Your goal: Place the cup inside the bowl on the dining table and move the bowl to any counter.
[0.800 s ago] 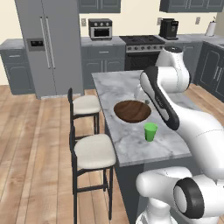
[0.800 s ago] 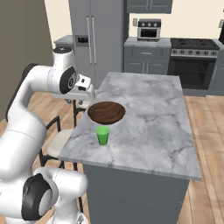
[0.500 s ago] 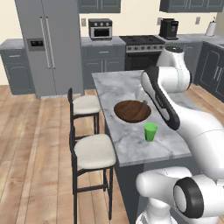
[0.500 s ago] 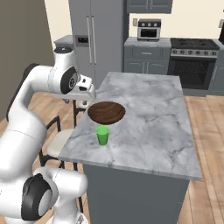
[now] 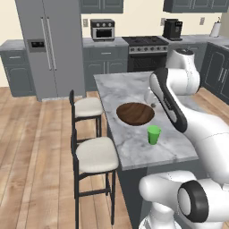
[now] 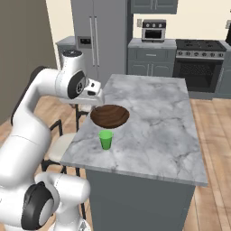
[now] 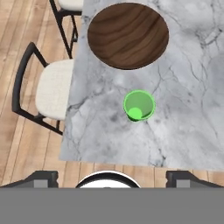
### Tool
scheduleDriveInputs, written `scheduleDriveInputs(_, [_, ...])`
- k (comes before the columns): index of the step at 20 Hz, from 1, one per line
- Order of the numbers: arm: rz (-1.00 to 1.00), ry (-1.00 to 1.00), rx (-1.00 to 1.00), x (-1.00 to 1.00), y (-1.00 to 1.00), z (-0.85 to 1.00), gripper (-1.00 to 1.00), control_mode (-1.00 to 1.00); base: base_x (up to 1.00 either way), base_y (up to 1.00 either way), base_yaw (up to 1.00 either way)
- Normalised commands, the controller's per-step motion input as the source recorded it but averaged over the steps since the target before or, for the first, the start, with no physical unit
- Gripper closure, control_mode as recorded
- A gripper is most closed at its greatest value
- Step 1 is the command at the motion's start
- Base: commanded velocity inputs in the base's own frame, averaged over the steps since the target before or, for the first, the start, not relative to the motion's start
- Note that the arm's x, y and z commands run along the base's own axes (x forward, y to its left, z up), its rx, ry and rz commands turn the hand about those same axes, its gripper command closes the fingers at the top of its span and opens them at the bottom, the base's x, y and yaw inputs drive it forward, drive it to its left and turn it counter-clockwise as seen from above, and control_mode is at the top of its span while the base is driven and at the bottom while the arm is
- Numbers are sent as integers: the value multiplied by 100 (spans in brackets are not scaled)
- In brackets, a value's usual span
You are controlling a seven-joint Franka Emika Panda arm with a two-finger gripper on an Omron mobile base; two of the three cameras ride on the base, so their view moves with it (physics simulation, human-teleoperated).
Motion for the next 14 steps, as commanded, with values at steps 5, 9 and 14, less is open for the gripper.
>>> scheduleDriveInputs(5, [0,0,0,0,-24,-8,-100,-100,0,0,0])
scheduleDriveInputs(9, [0,0,0,0,-21,-7,-100,-100,0,0,0])
scheduleDriveInputs(14, [0,0,0,6,-26,-9,-100,-100,0,0,0])
